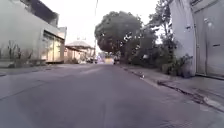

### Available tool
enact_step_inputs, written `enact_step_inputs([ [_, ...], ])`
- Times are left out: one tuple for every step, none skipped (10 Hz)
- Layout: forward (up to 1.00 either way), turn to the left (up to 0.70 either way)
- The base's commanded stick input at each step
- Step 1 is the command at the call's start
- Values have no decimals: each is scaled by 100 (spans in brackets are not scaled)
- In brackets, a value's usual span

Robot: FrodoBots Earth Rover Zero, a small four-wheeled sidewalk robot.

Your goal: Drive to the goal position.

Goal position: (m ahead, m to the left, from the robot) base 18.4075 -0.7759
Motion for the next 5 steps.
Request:
enact_step_inputs([
  [100, 0],
  [100, 0],
  [100, 0],
  [100, 0],
  [100, 0],
])
